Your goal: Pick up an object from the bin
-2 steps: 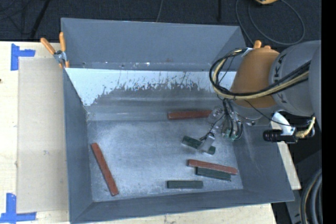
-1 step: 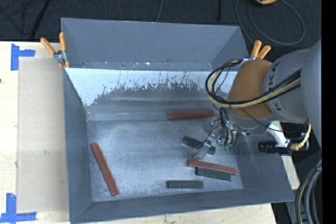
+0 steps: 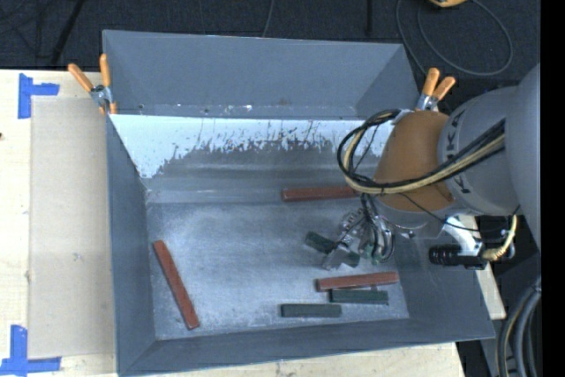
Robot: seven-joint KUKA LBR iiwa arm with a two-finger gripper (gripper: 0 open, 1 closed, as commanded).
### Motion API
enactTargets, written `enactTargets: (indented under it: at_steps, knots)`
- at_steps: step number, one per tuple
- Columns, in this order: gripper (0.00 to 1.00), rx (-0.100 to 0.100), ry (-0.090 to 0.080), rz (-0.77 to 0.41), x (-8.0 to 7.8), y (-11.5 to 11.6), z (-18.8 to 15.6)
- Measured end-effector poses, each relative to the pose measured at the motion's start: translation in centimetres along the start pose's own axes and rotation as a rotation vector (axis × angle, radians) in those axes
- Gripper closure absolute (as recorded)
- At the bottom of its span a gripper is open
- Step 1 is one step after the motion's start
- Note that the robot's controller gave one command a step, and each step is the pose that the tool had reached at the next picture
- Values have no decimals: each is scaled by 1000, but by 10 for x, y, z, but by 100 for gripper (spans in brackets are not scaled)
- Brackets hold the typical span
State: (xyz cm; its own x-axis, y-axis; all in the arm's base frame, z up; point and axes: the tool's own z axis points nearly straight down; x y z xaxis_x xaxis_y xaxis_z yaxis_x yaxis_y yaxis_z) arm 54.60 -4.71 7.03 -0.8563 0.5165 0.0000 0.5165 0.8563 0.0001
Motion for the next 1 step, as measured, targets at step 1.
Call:
enactTargets:
  at_steps: [1]
  knots:
    - [100,0,0,0,0,0,0]
